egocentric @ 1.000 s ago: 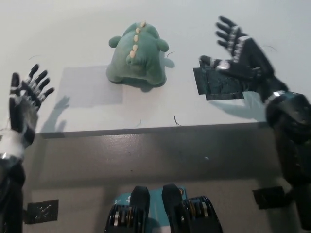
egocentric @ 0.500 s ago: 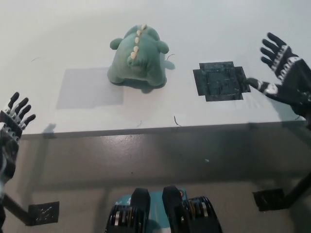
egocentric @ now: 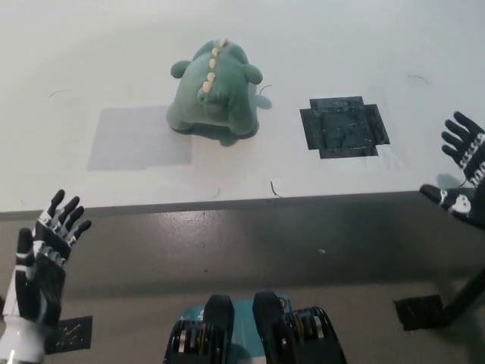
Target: Use both hands to pick up a dinasour on the right side and move it to the left side
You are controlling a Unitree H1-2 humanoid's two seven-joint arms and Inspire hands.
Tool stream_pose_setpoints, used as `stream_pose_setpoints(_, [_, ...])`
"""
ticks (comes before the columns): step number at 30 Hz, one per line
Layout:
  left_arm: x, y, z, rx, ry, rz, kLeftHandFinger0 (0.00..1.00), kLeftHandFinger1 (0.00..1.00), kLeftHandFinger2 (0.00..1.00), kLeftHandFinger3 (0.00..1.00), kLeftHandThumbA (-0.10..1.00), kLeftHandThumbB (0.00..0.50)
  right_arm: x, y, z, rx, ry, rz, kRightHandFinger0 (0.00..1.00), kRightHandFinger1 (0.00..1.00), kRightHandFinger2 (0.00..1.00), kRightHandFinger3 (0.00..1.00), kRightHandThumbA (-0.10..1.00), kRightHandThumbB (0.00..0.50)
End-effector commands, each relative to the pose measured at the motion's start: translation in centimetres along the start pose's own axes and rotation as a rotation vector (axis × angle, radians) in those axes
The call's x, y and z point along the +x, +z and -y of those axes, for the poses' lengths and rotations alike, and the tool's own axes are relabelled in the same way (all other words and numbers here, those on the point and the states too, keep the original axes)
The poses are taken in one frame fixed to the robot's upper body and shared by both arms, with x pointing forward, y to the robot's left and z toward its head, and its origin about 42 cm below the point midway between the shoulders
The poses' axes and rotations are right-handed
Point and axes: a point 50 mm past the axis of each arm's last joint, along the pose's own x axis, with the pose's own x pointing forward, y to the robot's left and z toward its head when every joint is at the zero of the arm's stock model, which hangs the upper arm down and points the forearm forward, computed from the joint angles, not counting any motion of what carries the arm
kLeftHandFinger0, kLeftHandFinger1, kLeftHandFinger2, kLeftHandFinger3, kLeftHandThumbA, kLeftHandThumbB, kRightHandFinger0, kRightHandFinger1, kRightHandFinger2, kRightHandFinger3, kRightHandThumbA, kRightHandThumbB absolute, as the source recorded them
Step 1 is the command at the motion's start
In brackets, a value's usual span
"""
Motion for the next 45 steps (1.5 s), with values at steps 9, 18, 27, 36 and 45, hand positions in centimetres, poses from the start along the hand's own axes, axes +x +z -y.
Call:
stream_pose_setpoints(9, [-3.2, 1.4, 1.5, 0.043, -0.001, 0.114, 1.0, 1.0, 1.0, 1.0, 1.0, 0.42, -5.6, 2.1, 0.5, -0.102, -0.096, 0.138, 1.0, 1.0, 1.0, 1.0, 1.0, 0.247])
stream_pose_setpoints(18, [-3.5, -0.3, 1.6, 0.028, 0.026, 0.098, 1.0, 1.0, 1.0, 1.0, 1.0, 0.4, -8.7, -0.1, 0.6, 0.005, -0.152, 0.093, 1.0, 1.0, 1.0, 1.0, 1.0, 0.203])
stream_pose_setpoints(27, [-2.9, -0.9, 1.7, 0.011, 0.014, 0.113, 1.0, 1.0, 1.0, 1.0, 1.0, 0.401, -8.3, -0.2, 0.6, -0.009, -0.161, 0.107, 1.0, 1.0, 1.0, 1.0, 1.0, 0.232])
stream_pose_setpoints(36, [-2.7, -0.6, 1.9, 0.018, 0.013, 0.111, 1.0, 1.0, 1.0, 1.0, 1.0, 0.403, -8.2, -0.6, -0.2, -0.012, -0.138, 0.107, 1.0, 1.0, 1.0, 1.0, 1.0, 0.245])
stream_pose_setpoints(45, [-2.5, -0.6, 2.5, 0.016, 0.005, 0.109, 1.0, 1.0, 1.0, 1.0, 1.0, 0.405, -8.4, -0.7, -1.3, -0.005, -0.115, 0.098, 1.0, 1.0, 1.0, 1.0, 1.0, 0.235])
